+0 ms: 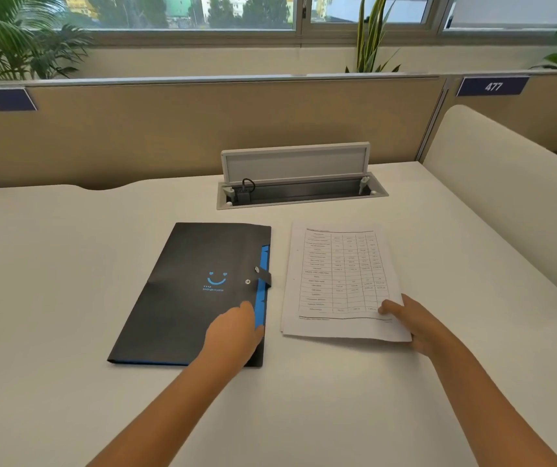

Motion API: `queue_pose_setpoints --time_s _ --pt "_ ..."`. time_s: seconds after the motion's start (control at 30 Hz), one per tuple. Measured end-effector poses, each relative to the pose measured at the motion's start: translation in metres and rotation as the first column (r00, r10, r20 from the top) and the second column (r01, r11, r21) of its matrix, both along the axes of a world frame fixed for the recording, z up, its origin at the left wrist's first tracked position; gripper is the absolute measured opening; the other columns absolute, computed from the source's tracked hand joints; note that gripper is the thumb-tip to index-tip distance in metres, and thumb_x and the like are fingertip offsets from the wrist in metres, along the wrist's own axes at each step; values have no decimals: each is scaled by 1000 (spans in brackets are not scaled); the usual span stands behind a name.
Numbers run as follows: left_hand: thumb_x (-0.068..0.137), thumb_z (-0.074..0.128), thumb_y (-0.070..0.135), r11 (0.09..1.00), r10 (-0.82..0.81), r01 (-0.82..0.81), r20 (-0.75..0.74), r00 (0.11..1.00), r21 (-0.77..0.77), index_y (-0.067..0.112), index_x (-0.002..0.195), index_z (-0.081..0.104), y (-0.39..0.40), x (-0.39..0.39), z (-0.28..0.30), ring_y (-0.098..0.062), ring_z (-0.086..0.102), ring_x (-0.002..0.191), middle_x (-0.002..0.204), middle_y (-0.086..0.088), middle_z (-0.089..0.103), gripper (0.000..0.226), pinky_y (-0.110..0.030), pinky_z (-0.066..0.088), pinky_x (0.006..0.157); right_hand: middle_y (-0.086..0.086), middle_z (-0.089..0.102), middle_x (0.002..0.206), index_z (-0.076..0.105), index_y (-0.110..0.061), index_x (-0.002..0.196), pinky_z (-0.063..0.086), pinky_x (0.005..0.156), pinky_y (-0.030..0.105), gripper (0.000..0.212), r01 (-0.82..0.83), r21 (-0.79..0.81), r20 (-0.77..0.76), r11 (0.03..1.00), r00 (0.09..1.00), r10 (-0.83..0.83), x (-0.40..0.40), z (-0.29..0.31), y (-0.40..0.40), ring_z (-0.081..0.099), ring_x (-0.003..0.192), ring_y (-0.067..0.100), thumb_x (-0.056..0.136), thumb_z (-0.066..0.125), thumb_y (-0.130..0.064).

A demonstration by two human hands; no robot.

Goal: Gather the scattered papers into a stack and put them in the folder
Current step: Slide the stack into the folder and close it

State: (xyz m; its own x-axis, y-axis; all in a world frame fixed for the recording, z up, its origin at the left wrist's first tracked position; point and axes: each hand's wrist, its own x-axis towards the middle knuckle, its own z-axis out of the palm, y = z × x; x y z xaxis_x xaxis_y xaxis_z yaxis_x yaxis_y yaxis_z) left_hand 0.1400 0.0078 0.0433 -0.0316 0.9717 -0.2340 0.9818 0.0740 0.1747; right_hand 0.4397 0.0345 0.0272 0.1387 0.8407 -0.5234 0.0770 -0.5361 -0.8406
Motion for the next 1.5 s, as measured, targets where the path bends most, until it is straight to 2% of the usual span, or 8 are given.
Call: queue_pose_setpoints --time_s 0.1,0.2,0.27,0.33,0.47,0.77,1.0,1.5 --pt "91 47 37 997 71 -72 319 945 -9 10 124 45 8 5 6 -19 61 93 114 -7 61 43 -26 47 76 9 68 106 57 -19 108 56 73 40 31 27 23 -153 999 988 -23 7 10 -3 64 92 29 80 56 -4" --pt "91 48 37 897 439 -180 766 470 -404 8 114 52 20 15 12 -18 68 85 113 -9 65 37 -31 57 72 6 75 90 65 -18 101 57 56 33 36 89 1 -407 996 910 -81 12 24 -6 71 75 24 69 63 -2" --pt "90 47 44 798 598 -73 772 217 -598 3 110 54 19 21 13 -23 71 82 103 -13 69 46 -33 58 62 8 75 90 68 -16 98 58 54 34 43 98 -10 -510 995 856 -89 15 31 -8 72 75 25 57 68 -4" --pt "88 49 46 753 647 47 751 136 -657 4 110 58 15 26 4 -27 69 91 105 -14 70 49 -37 58 69 7 75 92 69 -19 98 57 52 32 45 31 -1 -503 1000 864 -27 13 34 -12 72 74 24 55 69 -5" --pt "85 61 19 756 650 111 760 -12 -645 16 115 57 -4 42 -21 -24 67 95 102 -4 72 30 -39 57 74 3 69 108 57 -29 110 57 73 37 39 -249 41 -110 968 962 252 9 27 -23 66 95 28 77 60 -8" --pt "91 51 18 968 234 -133 955 180 -212 14 126 51 -1 50 -2 -22 62 106 117 -4 64 36 -43 51 94 -3 71 108 60 -28 109 54 84 35 41 -206 219 -58 954 973 223 7 26 -37 68 99 17 79 63 0" --pt "87 57 10 978 -130 -132 967 220 162 31 103 55 14 47 34 -2 59 96 100 13 61 27 -10 52 73 -12 70 108 64 -37 106 55 75 18 41 -161 511 -14 844 981 195 -6 53 -26 65 100 7 70 74 -19" --pt "83 63 10 994 -69 -63 950 306 92 25 115 52 9 47 11 -17 53 111 115 -1 58 37 -33 50 91 -10 67 114 61 -40 113 54 81 21 46 -264 566 6 781 949 316 -16 33 -23 61 107 7 72 70 -21"
